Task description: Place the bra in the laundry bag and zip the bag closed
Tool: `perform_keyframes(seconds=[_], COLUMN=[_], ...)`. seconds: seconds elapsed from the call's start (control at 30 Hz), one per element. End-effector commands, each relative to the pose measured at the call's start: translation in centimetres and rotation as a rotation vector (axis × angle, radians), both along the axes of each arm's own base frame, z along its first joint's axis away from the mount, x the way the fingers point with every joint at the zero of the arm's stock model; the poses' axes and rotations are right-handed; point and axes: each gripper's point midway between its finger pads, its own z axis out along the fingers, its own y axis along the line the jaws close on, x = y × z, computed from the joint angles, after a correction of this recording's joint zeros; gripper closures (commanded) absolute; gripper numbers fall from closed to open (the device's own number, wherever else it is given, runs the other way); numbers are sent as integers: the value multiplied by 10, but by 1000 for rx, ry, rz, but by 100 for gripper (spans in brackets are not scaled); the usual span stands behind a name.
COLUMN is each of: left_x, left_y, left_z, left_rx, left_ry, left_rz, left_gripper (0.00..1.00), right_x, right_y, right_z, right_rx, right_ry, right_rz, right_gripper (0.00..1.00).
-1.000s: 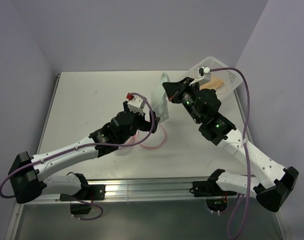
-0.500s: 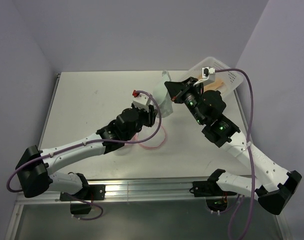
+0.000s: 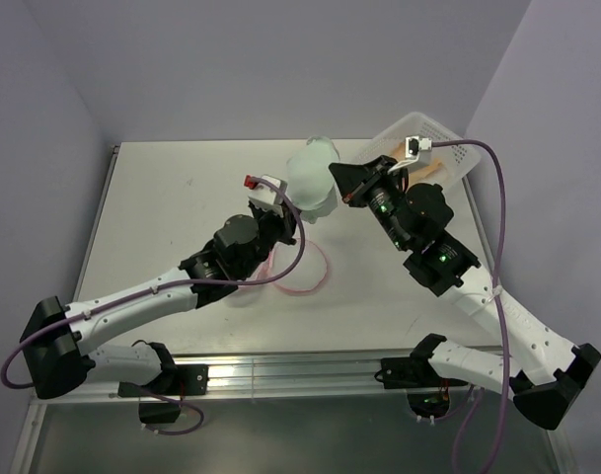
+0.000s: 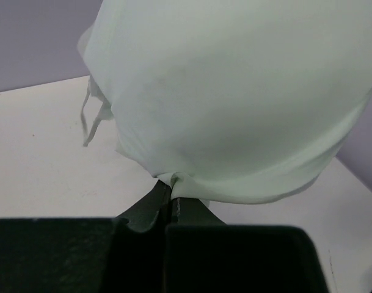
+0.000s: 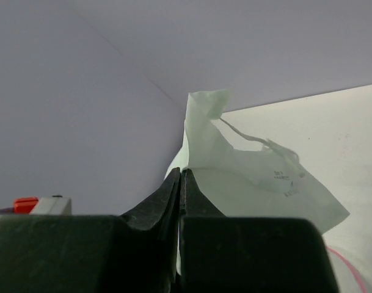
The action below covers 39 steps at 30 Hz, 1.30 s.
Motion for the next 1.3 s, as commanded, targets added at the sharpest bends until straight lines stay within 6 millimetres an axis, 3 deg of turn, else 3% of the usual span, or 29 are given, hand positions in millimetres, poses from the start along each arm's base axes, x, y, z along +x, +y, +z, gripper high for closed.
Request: perform_keyframes(seconds=[0.0, 0.13, 0.23, 0.27, 0.33, 0.4, 0.43, 0.5, 0.6, 0.67, 0.7, 0.77, 0.8, 0.93, 1.1, 1.27], left_x=[-2, -1, -5, -6, -14, -20, -24, -30, -45, -56, -61, -76, -84, -127, -181, -212], left_y=[13, 26, 32, 33, 32, 31, 32, 31, 33, 36, 36, 34, 35, 35, 50, 61], left_z=[37, 51, 56, 57, 57, 56, 53, 51, 45, 44, 39, 47, 38, 53, 59, 57], left_rx=[-124, -177, -186, -182, -170, -155, -134, -124, -109, -109, -96, -106, -78, -47, 13, 54], left_ry=[-50, -47, -47, -48, -37, -24, -4, 11, 50, 64, 82, 74, 111, 105, 98, 142], left_rz=[16, -9, -45, -58, -105, -151, -164, -194, -244, -280, -298, -373, -404, -601, -823, -952], left_gripper=[100, 100, 100, 100, 100, 100, 100, 100, 100, 100, 100, 100, 100, 100, 100, 100], right_x=[-12, -21, -27, -28, -33, -42, -45, -54, -62, -66, -70, -83, -84, -116, -145, -169], right_y=[-6, -8, -12, -11, -14, -11, -12, -12, -20, -21, -17, -1, 5, 32, 44, 59], right_z=[14, -2, -23, -32, -46, -59, -55, -61, -53, -49, -47, -47, -49, -45, -43, -47], right_rx=[38, 17, -35, -61, -139, -239, -265, -362, -412, -435, -441, -459, -467, -477, -501, -465], right_ry=[-47, -29, -5, 10, 38, 42, 28, 6, -49, -91, -124, -184, -184, -317, -464, -493], right_rz=[10, 36, 41, 51, 62, 120, 132, 184, 191, 205, 240, 358, 394, 637, 824, 1037], right_gripper=[100, 100, 80, 60, 42, 34, 31, 29, 28, 20, 16, 11, 11, 9, 6, 4])
